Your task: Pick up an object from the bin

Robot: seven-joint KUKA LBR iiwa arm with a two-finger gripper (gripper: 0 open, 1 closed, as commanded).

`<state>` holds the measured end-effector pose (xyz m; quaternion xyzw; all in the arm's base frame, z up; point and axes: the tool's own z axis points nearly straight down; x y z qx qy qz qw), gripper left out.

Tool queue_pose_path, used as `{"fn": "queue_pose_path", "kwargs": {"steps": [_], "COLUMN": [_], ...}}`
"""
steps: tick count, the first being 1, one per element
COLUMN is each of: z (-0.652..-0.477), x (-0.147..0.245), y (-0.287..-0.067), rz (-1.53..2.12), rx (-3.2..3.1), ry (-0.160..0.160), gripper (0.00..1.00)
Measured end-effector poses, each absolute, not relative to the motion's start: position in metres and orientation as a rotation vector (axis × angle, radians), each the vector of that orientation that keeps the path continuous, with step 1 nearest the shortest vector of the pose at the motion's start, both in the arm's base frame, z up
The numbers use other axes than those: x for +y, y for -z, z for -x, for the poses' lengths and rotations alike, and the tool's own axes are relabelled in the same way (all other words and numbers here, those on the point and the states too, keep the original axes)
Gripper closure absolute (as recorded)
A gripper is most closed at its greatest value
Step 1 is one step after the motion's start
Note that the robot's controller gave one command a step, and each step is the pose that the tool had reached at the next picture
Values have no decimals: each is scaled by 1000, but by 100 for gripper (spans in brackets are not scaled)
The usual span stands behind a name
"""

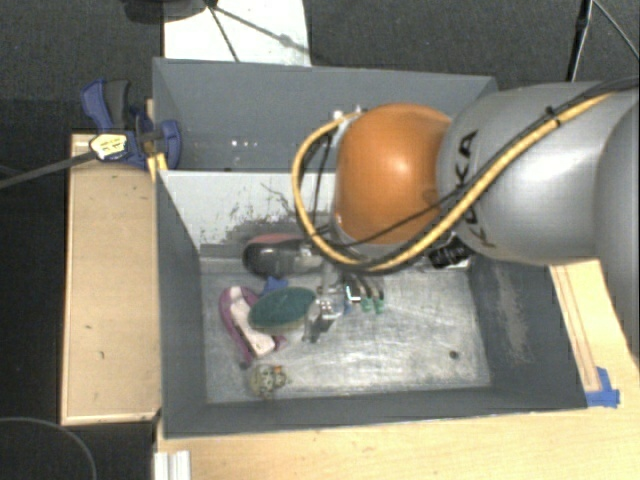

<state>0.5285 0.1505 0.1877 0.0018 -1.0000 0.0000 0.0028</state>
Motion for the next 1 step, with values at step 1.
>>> {"fn": "queue_pose_path", "kwargs": {"steps": [1], "z": [-558], "x": [141], "y": [-71], "rz": [172], "rx": [-3128], "ry": [-2], "gripper": [0]}}
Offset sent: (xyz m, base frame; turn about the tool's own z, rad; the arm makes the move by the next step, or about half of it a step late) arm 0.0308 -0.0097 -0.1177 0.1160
